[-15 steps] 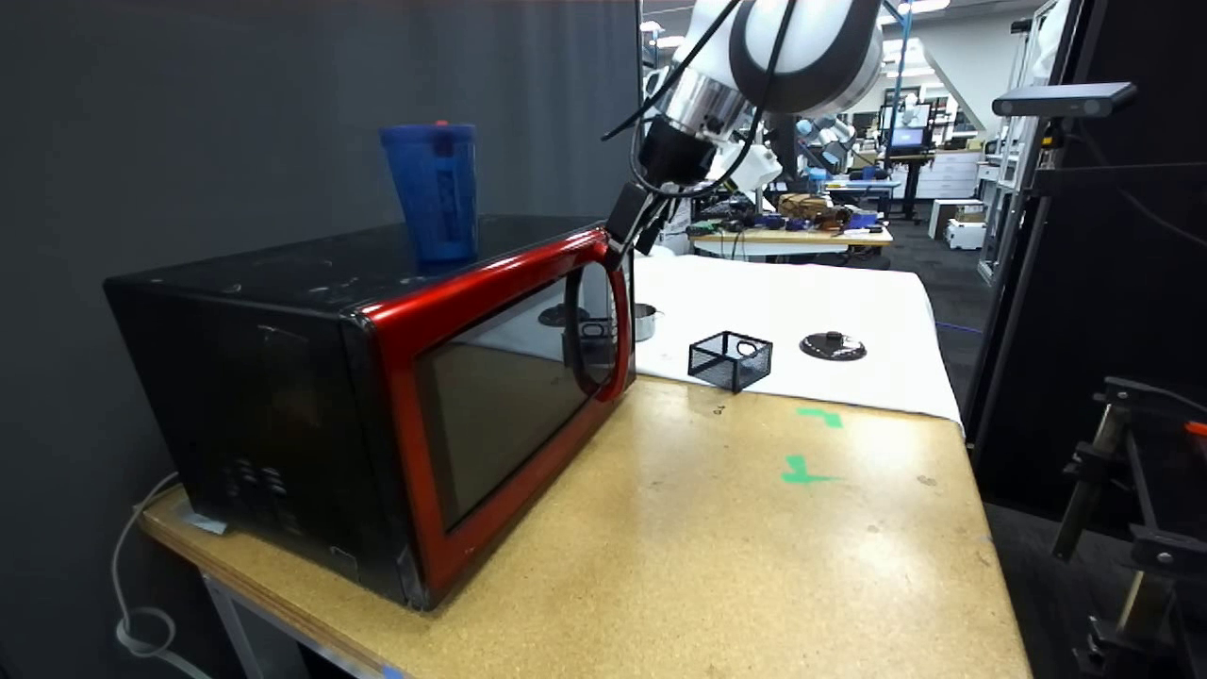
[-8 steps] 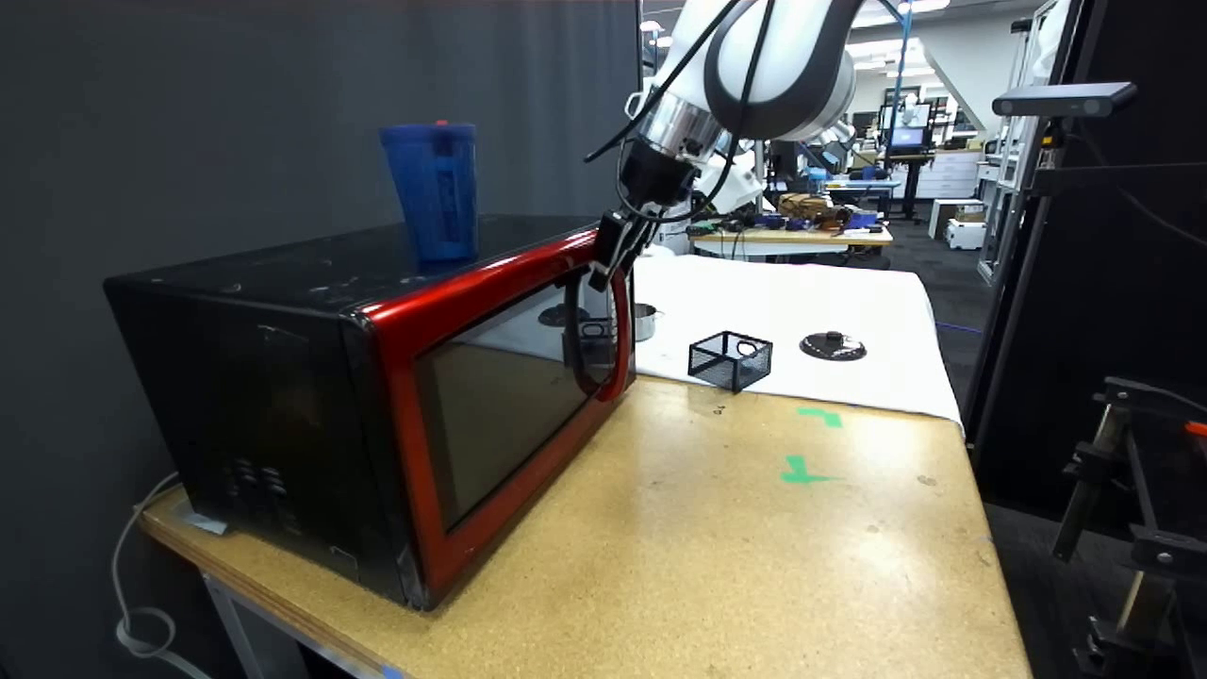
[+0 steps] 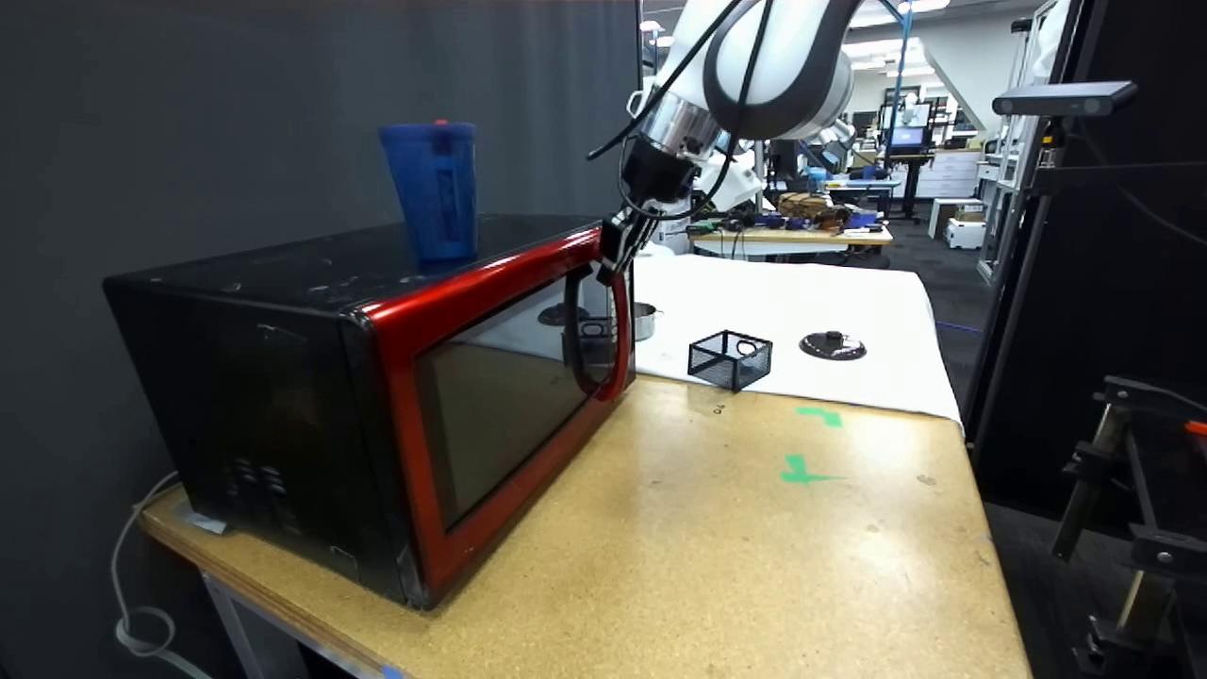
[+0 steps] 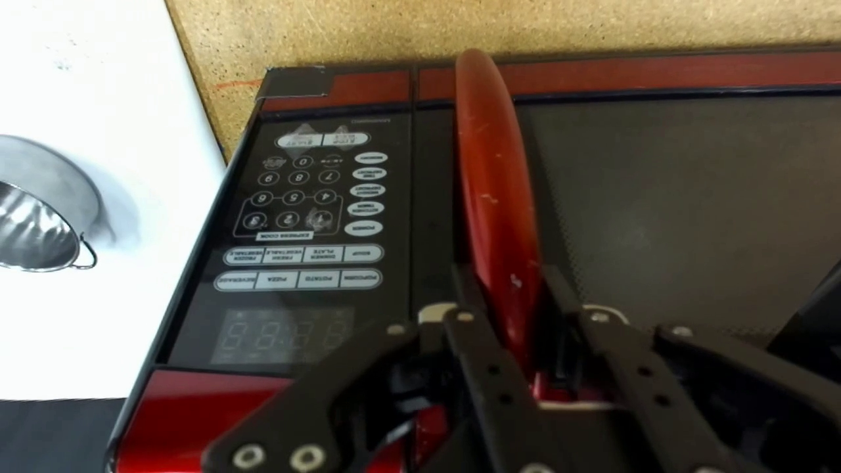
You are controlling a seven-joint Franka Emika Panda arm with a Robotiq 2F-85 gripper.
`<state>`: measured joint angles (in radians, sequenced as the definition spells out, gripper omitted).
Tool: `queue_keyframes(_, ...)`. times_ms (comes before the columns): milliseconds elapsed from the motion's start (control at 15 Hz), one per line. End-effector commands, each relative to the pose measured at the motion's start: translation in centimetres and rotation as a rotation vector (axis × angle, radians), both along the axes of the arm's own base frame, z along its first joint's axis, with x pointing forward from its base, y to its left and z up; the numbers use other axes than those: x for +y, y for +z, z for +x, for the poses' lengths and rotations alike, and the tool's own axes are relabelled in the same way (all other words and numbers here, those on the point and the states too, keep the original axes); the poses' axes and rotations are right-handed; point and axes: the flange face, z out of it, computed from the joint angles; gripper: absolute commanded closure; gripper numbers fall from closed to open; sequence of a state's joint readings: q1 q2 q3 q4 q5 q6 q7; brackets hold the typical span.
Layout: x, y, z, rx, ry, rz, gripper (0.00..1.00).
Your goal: Open the microwave
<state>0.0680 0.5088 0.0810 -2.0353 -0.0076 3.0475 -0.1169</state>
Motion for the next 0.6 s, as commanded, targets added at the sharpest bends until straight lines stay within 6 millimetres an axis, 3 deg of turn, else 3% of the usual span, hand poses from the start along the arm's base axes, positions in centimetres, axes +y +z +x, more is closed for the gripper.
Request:
queue_keyframes(0,-0.1,0.1,-0.2,0.008,0.003,-0.013,0.94)
queue_keyframes(267,-0.4,0.0,-0.8,0.009,0.006,-0.017,0.94)
queue_keyframes(533,-1.7,-0.4,-3.6,-0.009,-0.024,-0.017,0.94)
